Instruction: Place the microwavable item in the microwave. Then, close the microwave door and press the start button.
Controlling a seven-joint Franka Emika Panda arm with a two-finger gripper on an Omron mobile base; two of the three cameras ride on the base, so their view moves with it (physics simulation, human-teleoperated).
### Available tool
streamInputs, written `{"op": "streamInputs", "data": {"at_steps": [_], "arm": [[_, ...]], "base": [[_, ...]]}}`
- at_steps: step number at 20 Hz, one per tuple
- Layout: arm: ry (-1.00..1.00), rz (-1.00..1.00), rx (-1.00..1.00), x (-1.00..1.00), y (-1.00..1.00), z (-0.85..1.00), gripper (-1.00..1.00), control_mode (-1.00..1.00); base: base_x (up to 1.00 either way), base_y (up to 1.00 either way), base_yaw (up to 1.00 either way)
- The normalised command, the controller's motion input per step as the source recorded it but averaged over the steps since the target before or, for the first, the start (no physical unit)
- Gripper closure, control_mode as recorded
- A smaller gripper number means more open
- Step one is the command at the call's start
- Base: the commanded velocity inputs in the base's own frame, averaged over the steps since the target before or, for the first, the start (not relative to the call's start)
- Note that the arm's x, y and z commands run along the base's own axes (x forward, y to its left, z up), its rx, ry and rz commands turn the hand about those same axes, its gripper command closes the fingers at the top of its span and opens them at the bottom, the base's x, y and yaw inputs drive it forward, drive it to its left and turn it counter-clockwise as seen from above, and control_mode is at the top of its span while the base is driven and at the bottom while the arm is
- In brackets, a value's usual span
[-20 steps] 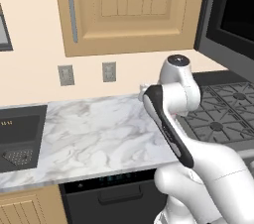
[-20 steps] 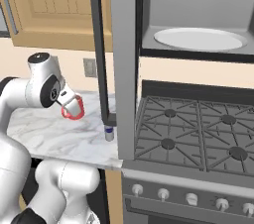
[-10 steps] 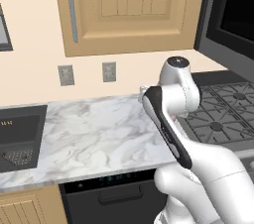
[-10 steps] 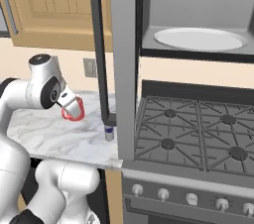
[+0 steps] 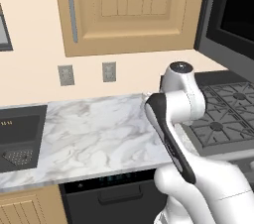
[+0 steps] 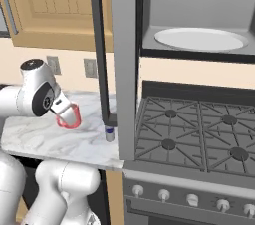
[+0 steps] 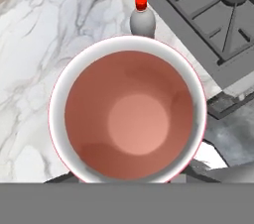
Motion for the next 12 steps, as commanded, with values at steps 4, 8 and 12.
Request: {"op": "streamInputs", "data": {"at_steps": [4,8,12], "arm": [[-0.03,0.00,0.00,-0.25,0.00,0.00,1.00,1.00],[0.00,0.00,0.00,0.00,0.00,0.00,1.00,1.00],[0.00,0.00,0.00,0.00,0.00,0.00,1.00,1.00]], "base": [[-0.75,-0.04,0.00],[-1.00,-0.48,0.00],[-1.00,-0.92,0.00]]}}
